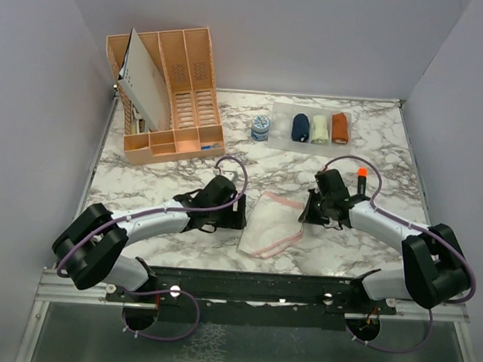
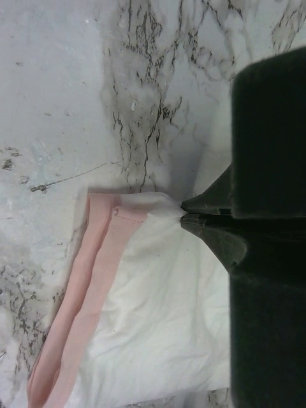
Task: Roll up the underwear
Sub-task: Fold the underwear at the center of the board.
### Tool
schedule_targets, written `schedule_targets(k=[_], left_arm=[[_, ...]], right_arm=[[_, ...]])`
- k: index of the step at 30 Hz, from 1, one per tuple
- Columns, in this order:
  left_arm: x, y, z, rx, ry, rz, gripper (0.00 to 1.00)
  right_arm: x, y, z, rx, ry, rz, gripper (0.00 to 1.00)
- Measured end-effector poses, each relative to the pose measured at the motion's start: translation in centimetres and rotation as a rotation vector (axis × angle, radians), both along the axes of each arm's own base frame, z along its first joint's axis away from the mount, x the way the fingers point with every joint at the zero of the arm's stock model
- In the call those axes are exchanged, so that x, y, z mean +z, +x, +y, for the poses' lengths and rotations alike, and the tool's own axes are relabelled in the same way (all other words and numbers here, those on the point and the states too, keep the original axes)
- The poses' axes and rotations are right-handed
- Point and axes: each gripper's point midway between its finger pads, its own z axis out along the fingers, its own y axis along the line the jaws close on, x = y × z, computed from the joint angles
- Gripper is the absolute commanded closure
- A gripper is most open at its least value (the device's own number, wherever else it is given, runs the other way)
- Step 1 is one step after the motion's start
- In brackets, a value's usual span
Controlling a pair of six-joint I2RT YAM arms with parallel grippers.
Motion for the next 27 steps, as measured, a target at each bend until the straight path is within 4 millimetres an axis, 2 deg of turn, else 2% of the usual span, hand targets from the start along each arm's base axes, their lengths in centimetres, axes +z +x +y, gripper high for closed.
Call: schedule_targets(k=[4,10,15,19,24,27], left_arm=[[-0.1,-0.3,-0.3,-0.012,-0.019,0.011,0.19],[0.3,0.3,-0.6,0.013,-0.056,0.002,0.19],[0.6,1.1,-0.7,0.055,-0.092,-0.003,0.19],[1.2,1.7,-1.2,0.066,-0.129,-0.020,0.24],[3.4,2.2,-3.8,-0.010,-0.256,-0.052,0.33],[5.7,2.8,-6.7,-0.089,-0.373,-0.075,0.41]], right_arm=[[1.0,0.9,-0.4,0.019,-0.047,-0.023,1.00],[2.7,3.7,-0.9,0.033,-0.171,-0.050,1.00],[2.9,4.6,-0.3,0.075,-0.301,-0.030,1.00],[3.6,5.6,0.6,0.100,-0.380,-0.035,1.00],[4.1,6.3,1.4,0.112,-0.430,-0.054,1.00],[3.9,6.1,1.2,0.105,-0.450,-0.048,1.00]])
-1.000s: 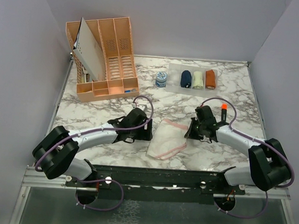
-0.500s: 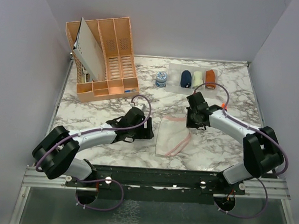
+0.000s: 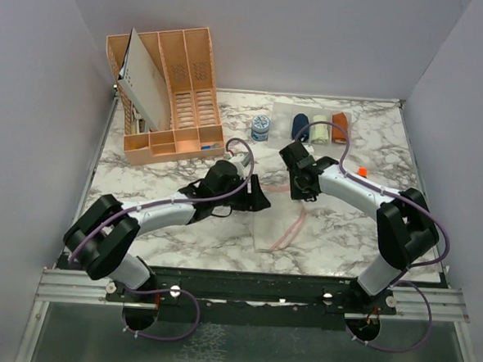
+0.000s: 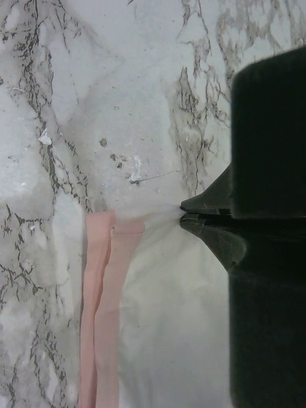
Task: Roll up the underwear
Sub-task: Fold the underwear at the center of the board.
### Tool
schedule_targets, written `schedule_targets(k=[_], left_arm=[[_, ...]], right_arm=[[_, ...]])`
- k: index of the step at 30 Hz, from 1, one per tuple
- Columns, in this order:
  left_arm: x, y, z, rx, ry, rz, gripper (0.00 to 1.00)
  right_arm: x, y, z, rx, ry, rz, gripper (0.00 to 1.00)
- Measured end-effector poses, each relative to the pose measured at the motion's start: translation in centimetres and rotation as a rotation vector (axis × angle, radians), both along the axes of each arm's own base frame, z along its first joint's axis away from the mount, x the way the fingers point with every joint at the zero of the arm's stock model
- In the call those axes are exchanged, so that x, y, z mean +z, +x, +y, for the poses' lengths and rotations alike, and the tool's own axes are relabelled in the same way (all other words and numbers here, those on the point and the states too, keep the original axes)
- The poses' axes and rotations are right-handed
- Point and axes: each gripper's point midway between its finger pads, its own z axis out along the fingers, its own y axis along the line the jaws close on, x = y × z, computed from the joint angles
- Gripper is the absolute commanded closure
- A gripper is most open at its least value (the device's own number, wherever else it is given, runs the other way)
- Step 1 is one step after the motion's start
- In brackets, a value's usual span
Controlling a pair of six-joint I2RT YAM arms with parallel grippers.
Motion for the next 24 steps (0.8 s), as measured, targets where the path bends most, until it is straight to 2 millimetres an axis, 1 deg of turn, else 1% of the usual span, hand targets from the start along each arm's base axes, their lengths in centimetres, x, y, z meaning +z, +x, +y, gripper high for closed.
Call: schedule_targets(k=[2,4,6,7,12,15,19,24], left_arm=[[1.1,0.6,-1.7,-0.039,-0.058,-0.013,0.45],[1.7,1.3,-3.7,-0.076,-0.120,-0.007,0.50],[1.6,1.7,-4.9,-0.091,-0.163,0.010,0.53],[1.1,1.8,-5.6,-0.099,-0.191,0.035,0.54],[-2.0,1.6,-6.5,-0.086,-0.215,0.146,0.56],[-3.0,1.6,-6.7,-0.073,-0.219,0.182,0.57],[-3.8,2.0,-7.6,-0.065,-0.233,0.215,0.61],[-6.0,2.0,-8.2,-0.030,-0.216,0.259,0.62]], right_arm=[[0.0,0.0,-0.1,-0.006,-0.004,-0.002,1.00],[0.0,0.1,-0.2,-0.013,-0.005,-0.005,1.00],[0.0,0.1,-0.2,-0.020,-0.006,-0.008,1.00],[0.0,0.1,-0.2,-0.022,-0.006,-0.009,1.00],[0.0,0.1,-0.3,-0.031,-0.005,-0.012,1.00],[-0.1,0.0,-0.3,-0.033,-0.004,-0.011,1.00],[-0.2,-0.1,-0.4,-0.034,-0.005,-0.010,1.00],[0.1,-0.1,-0.3,-0.036,0.008,-0.016,1.00]])
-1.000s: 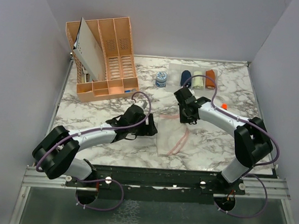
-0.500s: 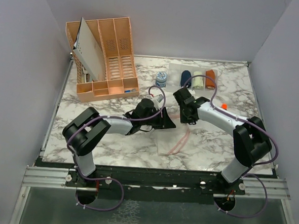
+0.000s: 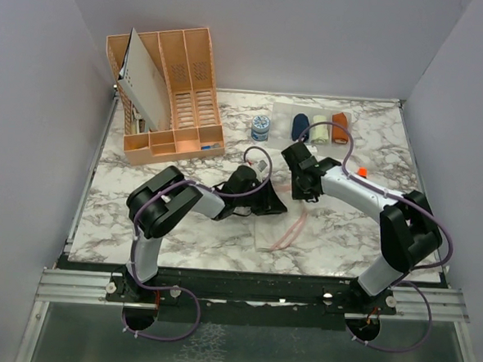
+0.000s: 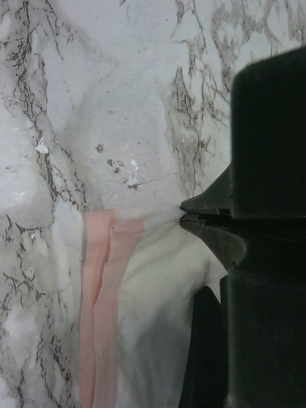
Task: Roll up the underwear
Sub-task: Fold the underwear at the center of the board.
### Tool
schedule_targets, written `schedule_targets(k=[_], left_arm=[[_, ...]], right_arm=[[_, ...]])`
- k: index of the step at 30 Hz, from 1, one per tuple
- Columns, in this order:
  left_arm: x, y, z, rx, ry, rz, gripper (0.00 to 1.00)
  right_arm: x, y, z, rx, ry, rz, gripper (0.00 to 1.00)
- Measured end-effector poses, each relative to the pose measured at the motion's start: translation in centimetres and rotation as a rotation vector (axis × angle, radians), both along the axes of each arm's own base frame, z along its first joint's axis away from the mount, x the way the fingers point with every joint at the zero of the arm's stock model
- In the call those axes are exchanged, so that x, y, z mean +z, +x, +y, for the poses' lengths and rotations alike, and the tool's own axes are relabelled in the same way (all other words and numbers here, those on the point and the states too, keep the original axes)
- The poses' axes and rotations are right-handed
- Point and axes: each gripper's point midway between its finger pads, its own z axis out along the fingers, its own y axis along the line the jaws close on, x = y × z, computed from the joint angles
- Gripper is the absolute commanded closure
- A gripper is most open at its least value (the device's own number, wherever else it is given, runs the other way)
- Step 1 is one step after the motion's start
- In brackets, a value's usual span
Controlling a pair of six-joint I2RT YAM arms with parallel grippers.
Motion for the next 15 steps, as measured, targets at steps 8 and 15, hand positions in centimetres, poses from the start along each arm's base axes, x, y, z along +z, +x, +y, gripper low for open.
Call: schedule_targets(k=[8,15], left_arm=[[0.0,0.3,-0.4,0.040,0.006,-0.015,0.58],[1.3,0.6,0.0,0.067,0.006,-0.042,0.48]], right_arm=[[1.0,-0.4,1.3,0.011,0.084,0.005,1.00],[1.0,-0.6,2.3,0.003,0.142,0.022,1.00]])
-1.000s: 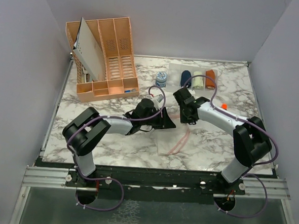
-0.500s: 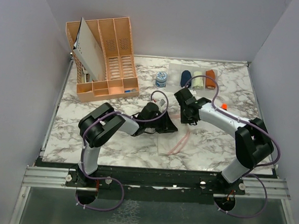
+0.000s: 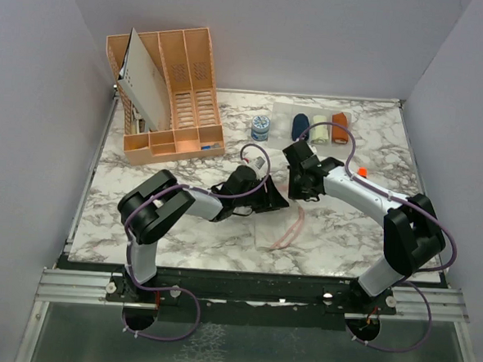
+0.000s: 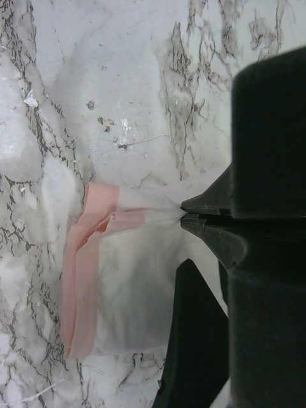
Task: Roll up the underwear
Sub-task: Fold the underwear at the center of the board.
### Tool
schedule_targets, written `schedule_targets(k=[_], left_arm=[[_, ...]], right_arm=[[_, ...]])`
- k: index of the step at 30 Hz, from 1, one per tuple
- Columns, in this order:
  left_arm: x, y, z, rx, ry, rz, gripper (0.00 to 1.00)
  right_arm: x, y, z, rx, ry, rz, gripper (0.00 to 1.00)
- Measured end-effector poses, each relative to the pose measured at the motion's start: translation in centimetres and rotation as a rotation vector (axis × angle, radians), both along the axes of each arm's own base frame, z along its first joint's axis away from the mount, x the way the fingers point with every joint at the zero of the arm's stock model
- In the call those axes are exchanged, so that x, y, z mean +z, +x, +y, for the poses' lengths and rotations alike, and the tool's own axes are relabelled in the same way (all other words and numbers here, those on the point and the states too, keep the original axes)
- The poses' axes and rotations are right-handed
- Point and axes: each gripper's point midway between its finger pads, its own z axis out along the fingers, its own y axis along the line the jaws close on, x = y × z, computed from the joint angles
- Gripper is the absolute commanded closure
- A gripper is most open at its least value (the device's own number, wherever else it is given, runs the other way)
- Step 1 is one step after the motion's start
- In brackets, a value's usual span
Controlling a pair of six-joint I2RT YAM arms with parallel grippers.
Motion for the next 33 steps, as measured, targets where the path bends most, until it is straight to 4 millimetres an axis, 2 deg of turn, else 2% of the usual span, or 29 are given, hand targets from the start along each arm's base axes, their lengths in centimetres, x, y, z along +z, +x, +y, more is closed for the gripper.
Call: schedule_targets(k=[6,9,15,22,33], left_arm=[[3.5,0.5,0.9,0.058,-0.035,-0.069,0.47],[4.3,0.4,2.1,0.101,-0.032,-0.091,0.47],[3.0,1.0,5.4,0.199,0.053,-0.073,0.47],[1.1,2.4,10.3,0.321,0.146,-0.042,0.49],[-0.9,2.6,13.3,0.368,0.220,-0.007,0.54]], right_arm=[[0.8,0.6,0.5,-0.010,0.019,-0.017,1.00],[1.5,1.1,0.8,-0.010,0.032,-0.033,1.00],[2.4,1.7,1.9,-0.004,0.053,-0.051,1.00],[1.7,2.3,5.6,0.035,0.039,-0.034,1.00],[0.2,2.2,10.0,0.066,-0.008,-0.006,1.00]])
